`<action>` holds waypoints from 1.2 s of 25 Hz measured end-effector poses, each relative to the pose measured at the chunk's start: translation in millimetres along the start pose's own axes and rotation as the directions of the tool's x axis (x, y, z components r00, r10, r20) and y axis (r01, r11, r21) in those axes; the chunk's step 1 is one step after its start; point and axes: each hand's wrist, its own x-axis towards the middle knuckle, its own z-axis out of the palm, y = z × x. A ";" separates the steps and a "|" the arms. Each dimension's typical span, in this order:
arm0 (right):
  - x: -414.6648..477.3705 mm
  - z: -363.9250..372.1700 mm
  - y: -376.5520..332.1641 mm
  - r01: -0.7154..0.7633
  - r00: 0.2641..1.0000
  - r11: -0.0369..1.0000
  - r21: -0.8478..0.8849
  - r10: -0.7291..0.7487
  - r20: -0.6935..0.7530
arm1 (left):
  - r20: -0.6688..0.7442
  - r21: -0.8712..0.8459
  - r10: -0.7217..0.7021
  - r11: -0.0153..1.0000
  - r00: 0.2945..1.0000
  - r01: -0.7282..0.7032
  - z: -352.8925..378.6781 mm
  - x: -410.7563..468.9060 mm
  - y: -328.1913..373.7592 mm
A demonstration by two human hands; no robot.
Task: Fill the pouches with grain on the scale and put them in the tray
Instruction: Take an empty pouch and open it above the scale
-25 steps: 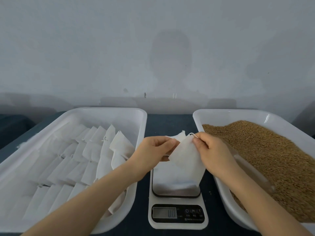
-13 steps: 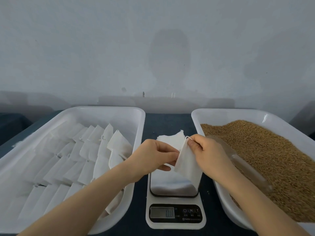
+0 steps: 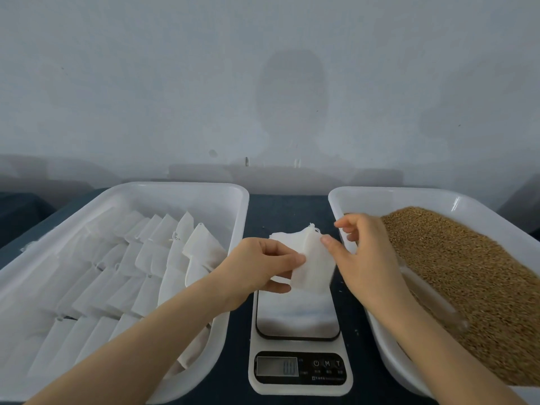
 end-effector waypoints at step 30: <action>-13.5 2.7 -13.9 0.197 0.948 0.980 0.024 -0.197 0.249 | -0.107 0.220 0.154 0.967 0.982 -0.128 10.9 3.6 -9.3</action>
